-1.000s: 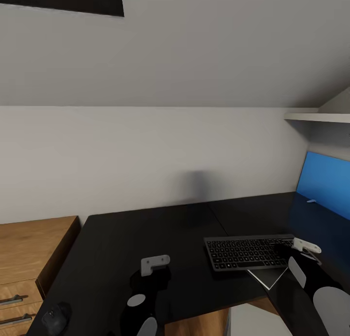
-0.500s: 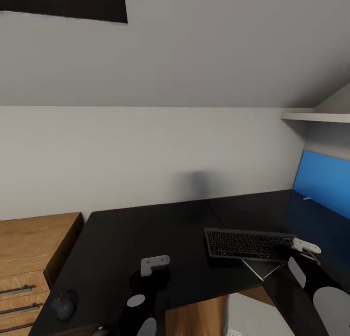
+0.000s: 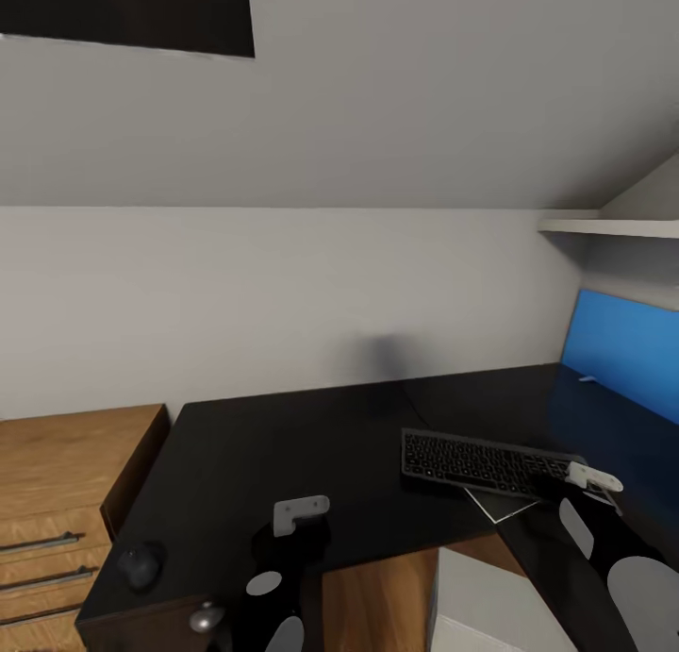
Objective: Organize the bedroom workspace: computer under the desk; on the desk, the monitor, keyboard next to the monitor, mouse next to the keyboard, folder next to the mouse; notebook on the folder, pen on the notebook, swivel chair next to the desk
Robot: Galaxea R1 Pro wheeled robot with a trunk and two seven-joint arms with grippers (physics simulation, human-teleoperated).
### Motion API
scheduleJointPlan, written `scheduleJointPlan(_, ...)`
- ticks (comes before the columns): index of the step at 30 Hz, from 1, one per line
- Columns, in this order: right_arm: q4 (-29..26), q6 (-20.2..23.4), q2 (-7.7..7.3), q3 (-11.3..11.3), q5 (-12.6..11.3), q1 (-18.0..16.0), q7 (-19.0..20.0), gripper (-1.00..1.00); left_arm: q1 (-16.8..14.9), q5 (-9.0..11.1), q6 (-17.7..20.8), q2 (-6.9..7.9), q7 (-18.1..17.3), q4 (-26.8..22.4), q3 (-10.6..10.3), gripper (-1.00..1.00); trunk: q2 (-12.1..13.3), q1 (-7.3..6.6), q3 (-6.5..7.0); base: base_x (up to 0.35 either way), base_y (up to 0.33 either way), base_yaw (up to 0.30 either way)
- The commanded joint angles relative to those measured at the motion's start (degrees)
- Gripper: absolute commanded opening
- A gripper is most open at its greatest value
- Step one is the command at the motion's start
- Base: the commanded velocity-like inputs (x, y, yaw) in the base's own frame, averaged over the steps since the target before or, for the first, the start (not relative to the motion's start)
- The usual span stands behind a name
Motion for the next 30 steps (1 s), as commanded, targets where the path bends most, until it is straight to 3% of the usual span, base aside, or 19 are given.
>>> scheduleJointPlan(1, 0.58, 0.28, -0.01, 0.01, -0.79, 0.02, -0.28, 1.0, -0.06, 0.37, 0.18, 0.01, 0.46, -0.07, -0.07, 1.0, -0.03, -0.02, -0.08, -0.219, 0.0, 0.0)
scheduleJointPlan(7, 0.59, 0.28, -0.01, 0.01, -0.79, 0.02, -0.28, 1.0, -0.06, 0.37, 0.18, 0.01, 0.46, -0.01, -0.07, 1.0, -0.03, -0.02, -0.08, -0.136, 0.0, 0.0)
scheduleJointPlan(30, 0.56, 0.28, 0.16, 0.1, -0.71, 0.02, -0.28, 1.0, -0.06, 0.37, 0.18, 0.01, 0.46, 0.1, -0.1, 1.0, -0.03, -0.02, -0.08, -0.004, 0.0, 0.0)
